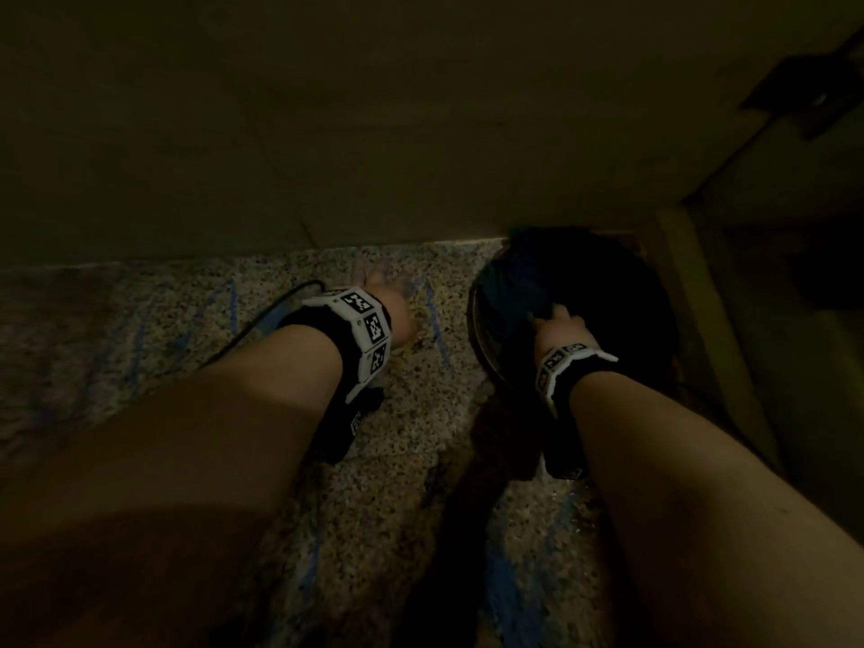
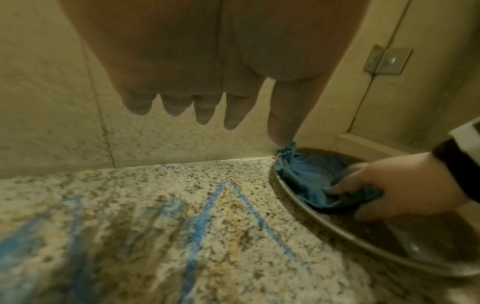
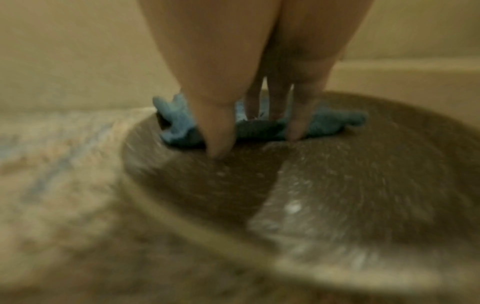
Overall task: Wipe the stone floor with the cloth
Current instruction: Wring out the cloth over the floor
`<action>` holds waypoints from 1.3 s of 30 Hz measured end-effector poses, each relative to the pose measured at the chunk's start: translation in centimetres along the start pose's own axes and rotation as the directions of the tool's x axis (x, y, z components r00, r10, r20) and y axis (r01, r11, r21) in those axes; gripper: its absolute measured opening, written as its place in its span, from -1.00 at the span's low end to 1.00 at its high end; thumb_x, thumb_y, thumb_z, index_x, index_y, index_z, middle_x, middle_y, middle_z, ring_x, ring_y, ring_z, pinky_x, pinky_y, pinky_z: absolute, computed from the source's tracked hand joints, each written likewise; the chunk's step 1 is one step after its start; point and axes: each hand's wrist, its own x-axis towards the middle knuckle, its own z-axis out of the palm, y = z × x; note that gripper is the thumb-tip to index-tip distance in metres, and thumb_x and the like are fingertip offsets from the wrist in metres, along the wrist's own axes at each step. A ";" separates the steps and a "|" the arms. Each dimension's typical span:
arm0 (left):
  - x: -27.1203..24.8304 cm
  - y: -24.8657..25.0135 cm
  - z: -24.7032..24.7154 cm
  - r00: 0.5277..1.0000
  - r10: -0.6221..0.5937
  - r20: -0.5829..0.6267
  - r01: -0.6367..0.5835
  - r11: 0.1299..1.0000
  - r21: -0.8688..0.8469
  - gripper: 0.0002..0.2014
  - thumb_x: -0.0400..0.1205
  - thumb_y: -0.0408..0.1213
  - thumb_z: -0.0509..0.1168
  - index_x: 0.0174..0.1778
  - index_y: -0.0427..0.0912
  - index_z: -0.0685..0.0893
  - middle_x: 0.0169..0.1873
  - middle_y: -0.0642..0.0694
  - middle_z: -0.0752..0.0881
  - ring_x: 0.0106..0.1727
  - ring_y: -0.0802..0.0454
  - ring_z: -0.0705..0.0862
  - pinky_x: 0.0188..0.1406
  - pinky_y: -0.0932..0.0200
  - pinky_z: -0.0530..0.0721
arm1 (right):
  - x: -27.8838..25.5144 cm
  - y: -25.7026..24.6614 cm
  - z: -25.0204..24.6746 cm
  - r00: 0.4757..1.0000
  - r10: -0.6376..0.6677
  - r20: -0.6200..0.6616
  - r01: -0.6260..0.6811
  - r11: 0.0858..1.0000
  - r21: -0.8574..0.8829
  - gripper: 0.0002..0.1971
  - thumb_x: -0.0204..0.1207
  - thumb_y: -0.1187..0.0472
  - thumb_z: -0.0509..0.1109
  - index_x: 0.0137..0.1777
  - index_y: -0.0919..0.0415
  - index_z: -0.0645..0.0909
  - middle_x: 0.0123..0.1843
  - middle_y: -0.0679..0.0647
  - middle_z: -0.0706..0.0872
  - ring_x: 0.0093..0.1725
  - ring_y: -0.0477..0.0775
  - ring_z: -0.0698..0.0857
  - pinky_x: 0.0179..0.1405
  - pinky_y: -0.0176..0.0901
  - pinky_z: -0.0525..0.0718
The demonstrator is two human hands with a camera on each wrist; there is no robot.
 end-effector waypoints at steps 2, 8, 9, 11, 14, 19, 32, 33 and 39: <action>-0.2 -0.2 -0.1 1.000 -0.007 0.005 0.007 1.000 0.027 -0.31 0.72 0.08 0.10 0.69 -0.02 -0.06 0.67 -0.10 -0.20 0.66 -0.22 -0.24 0.61 -0.26 -0.05 | -0.2 0.3 0.1 0.997 -0.009 -0.074 0.007 1.000 -0.028 -0.52 0.70 0.36 0.06 0.61 0.10 0.25 0.58 0.22 0.17 0.49 0.35 0.30 0.26 0.15 0.52; -2.0 -1.4 0.1 0.999 -0.036 0.021 0.036 0.999 0.009 -0.33 0.72 0.13 0.06 0.68 0.01 -0.01 0.67 -0.12 -0.19 0.67 -0.25 -0.15 0.60 -0.29 0.04 | -1.7 0.5 -0.3 0.982 -0.009 -0.187 0.016 0.999 0.032 -0.70 0.69 0.37 0.08 0.36 0.33 0.48 0.25 0.29 0.60 0.11 0.28 0.62 -0.19 0.01 0.53; -2.5 -1.6 0.2 0.999 -0.038 0.018 0.038 0.999 0.003 -0.34 0.72 0.13 0.06 0.68 0.02 0.00 0.67 -0.12 -0.19 0.67 -0.25 -0.14 0.60 -0.29 0.04 | -2.1 0.4 -1.0 0.981 -0.009 -0.196 0.024 0.997 0.073 -0.71 0.70 0.34 0.07 0.33 0.34 0.49 0.22 0.30 0.61 0.08 0.28 0.62 -0.20 0.01 0.52; -3.4 -1.9 0.0 0.999 -0.047 0.004 0.047 0.999 0.002 -0.36 0.71 0.14 0.06 0.68 0.05 0.02 0.67 -0.12 -0.17 0.67 -0.25 -0.11 0.60 -0.27 0.06 | -3.0 -0.2 -2.8 0.975 -0.018 -0.223 0.054 0.986 0.156 -0.70 0.70 0.29 0.05 0.33 0.36 0.46 0.23 0.32 0.60 0.10 0.31 0.62 -0.14 0.02 0.57; -5.4 -2.4 -1.0 0.999 -0.034 -0.010 0.034 0.999 -0.013 -0.39 0.72 0.12 0.06 0.67 0.05 0.07 0.68 -0.12 -0.12 0.67 -0.26 -0.08 0.61 -0.21 0.08 | -5.6 -1.5 -6.3 0.961 -0.055 -0.271 0.142 0.939 0.313 -0.66 0.71 0.22 0.01 0.35 0.35 0.45 0.30 0.33 0.57 0.14 0.32 0.61 0.06 0.08 0.61; -9.3 -4.8 -3.5 0.997 0.029 -0.071 -0.041 0.984 -0.171 -0.42 0.75 0.06 0.03 0.67 -0.02 0.08 0.67 -0.15 0.00 0.66 -0.25 -0.04 0.60 -0.14 0.11 | -12.8 -5.4 -10.6 0.885 -0.290 -0.365 0.414 0.848 0.331 -0.61 0.74 0.19 0.00 0.51 0.25 0.39 0.45 0.27 0.51 0.30 0.26 0.56 0.12 -0.09 0.49; -12.1 -14.0 -4.1 0.972 0.109 -0.208 -0.205 0.828 -0.522 -0.54 0.71 -0.04 0.18 0.48 -0.18 0.47 0.35 -0.17 0.59 0.31 -0.14 0.58 0.16 0.11 0.51 | -23.2 -15.0 -12.4 0.790 -0.463 -0.402 0.613 0.615 0.497 -0.61 0.74 0.21 0.07 0.52 0.28 0.35 0.42 0.21 0.55 0.35 0.20 0.57 0.33 0.03 0.53; -12.1 -14.5 -4.2 0.966 0.121 -0.228 -0.229 0.808 -0.543 -0.58 0.71 -0.07 0.19 0.43 -0.19 0.50 0.32 -0.17 0.61 0.30 -0.14 0.59 0.12 0.14 0.51 | -23.2 -15.2 -12.6 0.794 -0.440 -0.419 0.607 0.607 0.512 -0.60 0.74 0.21 0.07 0.55 0.28 0.33 0.42 0.18 0.54 0.37 0.18 0.55 0.32 -0.01 0.51; -11.3 -17.4 -4.6 0.926 0.136 -0.352 -0.349 0.664 -0.661 -0.78 0.69 -0.16 0.25 0.15 -0.19 0.62 -0.04 -0.10 0.63 -0.02 0.03 0.57 -0.28 0.25 0.48 | -21.4 -14.6 -12.4 0.836 -0.330 -0.438 0.535 0.665 0.521 -0.56 0.75 0.25 0.07 0.61 0.14 0.25 0.46 0.08 0.47 0.33 0.14 0.54 0.13 -0.13 0.52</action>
